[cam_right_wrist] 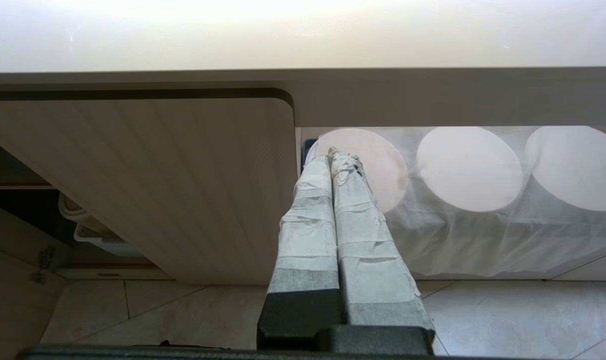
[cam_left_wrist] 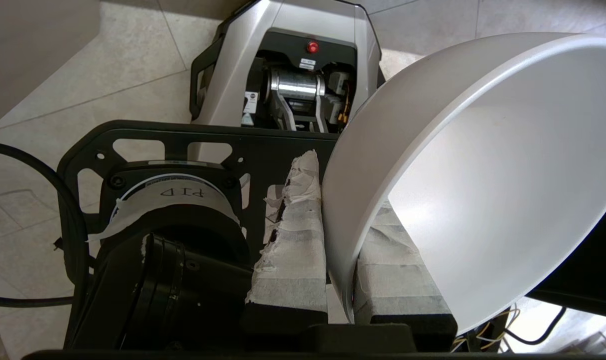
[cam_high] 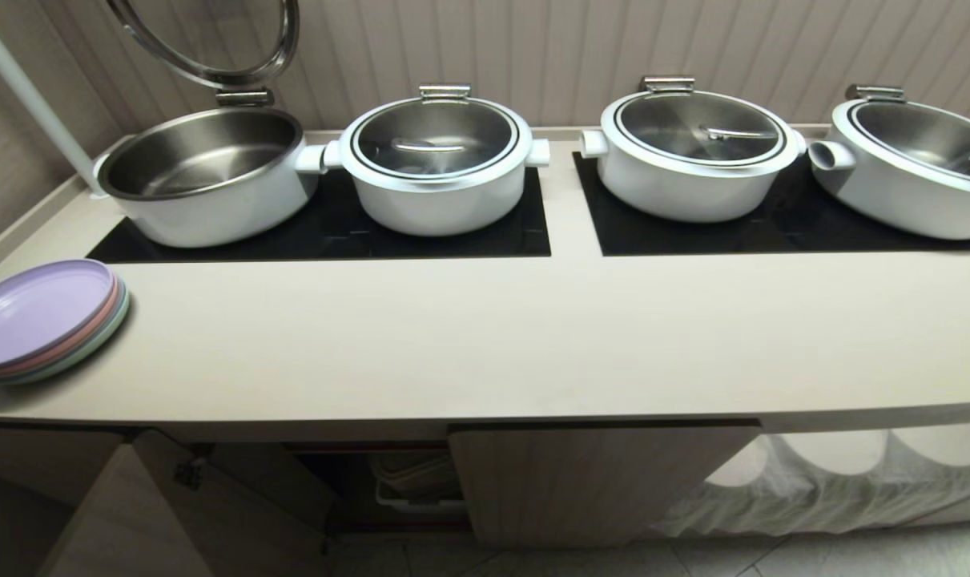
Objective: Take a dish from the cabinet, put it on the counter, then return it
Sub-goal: Put it back into the cabinet
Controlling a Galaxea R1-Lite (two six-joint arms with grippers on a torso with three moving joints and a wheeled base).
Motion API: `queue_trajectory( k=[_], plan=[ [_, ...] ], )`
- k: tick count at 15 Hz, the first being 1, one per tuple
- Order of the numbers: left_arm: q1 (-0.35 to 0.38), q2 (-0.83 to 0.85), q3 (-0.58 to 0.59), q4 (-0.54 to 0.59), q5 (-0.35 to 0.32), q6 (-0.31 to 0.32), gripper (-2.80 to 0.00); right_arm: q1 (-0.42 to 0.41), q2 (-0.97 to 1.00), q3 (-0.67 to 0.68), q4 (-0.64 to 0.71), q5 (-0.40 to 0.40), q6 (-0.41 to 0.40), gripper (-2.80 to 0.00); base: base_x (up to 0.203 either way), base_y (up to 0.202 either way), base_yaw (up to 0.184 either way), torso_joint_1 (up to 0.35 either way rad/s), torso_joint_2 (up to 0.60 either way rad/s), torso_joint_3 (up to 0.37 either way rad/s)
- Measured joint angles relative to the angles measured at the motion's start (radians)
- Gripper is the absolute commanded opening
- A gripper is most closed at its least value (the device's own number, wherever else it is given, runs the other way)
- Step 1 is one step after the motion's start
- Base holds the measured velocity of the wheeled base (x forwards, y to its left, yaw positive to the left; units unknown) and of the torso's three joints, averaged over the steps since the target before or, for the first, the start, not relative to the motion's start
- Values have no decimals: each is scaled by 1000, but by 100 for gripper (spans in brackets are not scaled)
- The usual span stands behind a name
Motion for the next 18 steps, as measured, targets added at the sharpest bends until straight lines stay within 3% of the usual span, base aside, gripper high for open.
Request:
queue_trajectory(
  k=[18],
  plan=[
    [-1,1,-9,0,-7,0,-280,1,0,0,0,0,2,-280,0,0,0,-118,254,131]
  ],
)
